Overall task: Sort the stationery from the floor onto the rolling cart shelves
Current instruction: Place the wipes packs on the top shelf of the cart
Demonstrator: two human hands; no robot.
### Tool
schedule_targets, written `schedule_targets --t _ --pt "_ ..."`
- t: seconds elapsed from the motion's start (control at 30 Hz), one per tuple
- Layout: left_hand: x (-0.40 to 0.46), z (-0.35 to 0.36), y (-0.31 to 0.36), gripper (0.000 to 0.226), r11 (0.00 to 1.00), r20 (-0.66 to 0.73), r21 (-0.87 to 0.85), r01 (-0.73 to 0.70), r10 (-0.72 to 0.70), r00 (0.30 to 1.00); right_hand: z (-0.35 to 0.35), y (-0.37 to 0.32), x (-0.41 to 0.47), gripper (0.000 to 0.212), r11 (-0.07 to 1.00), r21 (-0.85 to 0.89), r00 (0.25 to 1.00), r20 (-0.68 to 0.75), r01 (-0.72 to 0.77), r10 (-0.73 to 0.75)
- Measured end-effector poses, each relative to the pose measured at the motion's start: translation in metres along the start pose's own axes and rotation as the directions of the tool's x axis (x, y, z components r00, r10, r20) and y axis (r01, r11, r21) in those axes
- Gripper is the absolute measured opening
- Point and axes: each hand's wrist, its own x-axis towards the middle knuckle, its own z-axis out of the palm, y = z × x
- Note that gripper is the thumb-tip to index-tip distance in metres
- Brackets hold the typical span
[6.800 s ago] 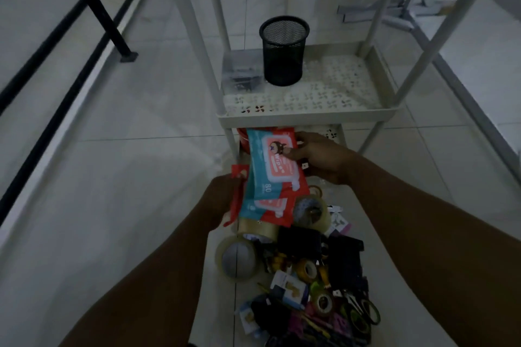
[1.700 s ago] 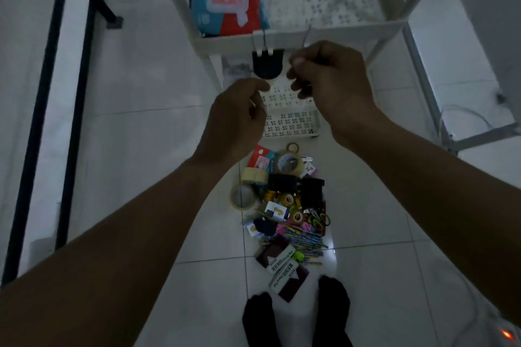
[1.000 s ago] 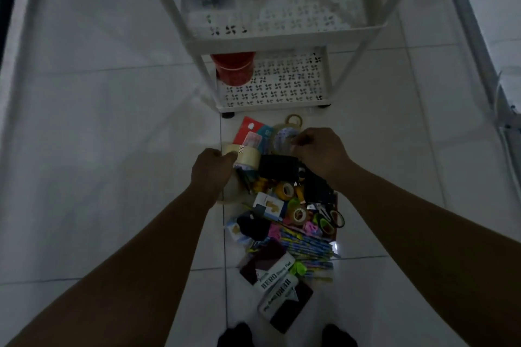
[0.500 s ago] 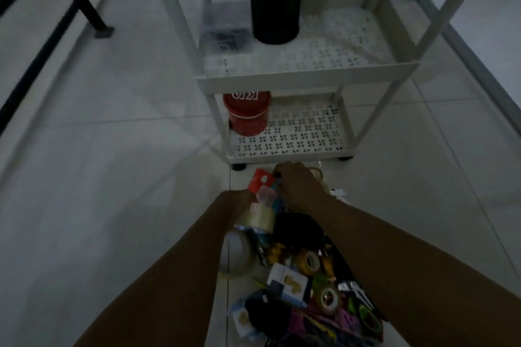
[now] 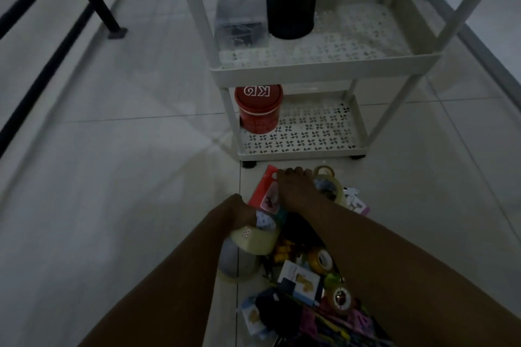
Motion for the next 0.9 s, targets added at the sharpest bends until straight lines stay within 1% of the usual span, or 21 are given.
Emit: schedule_targets --t 0.03,0.07,0.17,0.23,0.3,0.33,0.4,0.43,0.47,0.5,0.53,0.6,0.63,0.67,0.73,0.8,0.83,0.9 --pt "0.000 0.002 0.000 0.071 1.000 0.003 -0.003 -0.005 0.005 1.000 0.002 -0.002 0.000 0.055 1.000 0.003 1.000 -0.013 -0.009 0.009" --pt "0.001 0.004 0.001 0.068 1.000 0.012 0.009 -0.007 0.007 1.000 0.003 -0.004 0.000 0.055 1.000 0.015 0.999 -0.025 -0.021 0.021" --pt "0.010 0.008 0.003 0.043 1.000 -0.005 -0.004 0.002 -0.002 1.000 0.003 -0.006 -0.002 0.054 0.992 0.088 0.994 -0.050 -0.091 0.096" --pt "0.018 0.010 0.006 0.047 1.000 -0.038 0.000 0.002 -0.002 0.999 0.001 -0.005 -0.001 0.048 0.988 0.092 0.991 -0.049 -0.123 0.128" --pt "0.023 0.013 0.009 0.046 0.997 -0.052 0.072 -0.022 0.025 0.998 -0.002 -0.001 0.002 0.043 0.986 0.104 0.990 -0.022 -0.134 0.137" --pt "0.024 0.014 0.010 0.045 0.992 -0.056 0.124 -0.026 0.033 0.998 -0.004 0.001 0.002 0.041 0.979 0.144 0.989 -0.013 -0.147 0.150" --pt "0.027 0.016 0.009 0.049 0.969 -0.103 0.246 -0.015 0.041 0.994 -0.010 0.004 0.003 0.036 0.949 0.278 0.985 -0.046 -0.148 0.168" --pt "0.026 0.015 0.009 0.050 0.948 -0.145 0.318 -0.006 0.055 0.988 -0.013 0.005 0.002 0.032 0.914 0.387 0.984 -0.069 -0.126 0.165" --pt "0.024 0.012 0.011 0.049 0.934 -0.190 0.357 -0.011 0.084 0.978 -0.019 0.007 0.000 0.026 0.853 0.512 0.984 -0.080 -0.099 0.162" --pt "0.022 0.009 0.013 0.042 0.937 -0.227 0.347 -0.045 0.131 0.965 -0.025 0.010 -0.002 0.019 0.777 0.625 0.983 -0.091 -0.070 0.162" --pt "0.019 0.006 0.015 0.032 0.953 -0.255 0.283 -0.111 0.186 0.949 -0.033 0.014 -0.005 0.011 0.714 0.699 0.980 -0.108 -0.044 0.167" --pt "0.009 -0.001 0.020 0.013 0.964 -0.300 0.028 -0.265 0.261 0.918 -0.052 0.024 -0.008 0.005 0.651 0.759 0.969 -0.160 -0.002 0.190" --pt "0.000 -0.005 0.024 0.011 0.944 -0.296 -0.093 -0.318 0.279 0.914 -0.062 0.029 -0.010 0.004 0.620 0.784 0.962 -0.171 0.002 0.213" --pt "-0.009 -0.009 0.029 0.014 0.915 -0.277 -0.190 -0.357 0.299 0.913 -0.073 0.033 -0.012 0.011 0.574 0.819 0.955 -0.160 -0.012 0.249" --pt "-0.025 -0.016 0.037 0.016 0.887 -0.244 -0.277 -0.369 0.306 0.920 -0.092 0.038 -0.017 0.023 0.421 0.905 0.943 -0.087 -0.060 0.321" --pt "-0.042 -0.020 0.045 0.015 0.861 -0.232 -0.362 -0.358 0.288 0.929 -0.110 0.040 -0.026 0.031 0.260 0.957 0.937 0.028 -0.125 0.348" --pt "-0.051 -0.022 0.049 0.015 0.838 -0.223 -0.426 -0.342 0.269 0.937 -0.119 0.040 -0.032 0.034 0.204 0.966 0.934 0.081 -0.160 0.347" --pt "-0.072 -0.025 0.055 0.018 0.784 -0.189 -0.540 -0.305 0.241 0.952 -0.138 0.038 -0.046 0.040 0.127 0.972 0.923 0.140 -0.196 0.359"
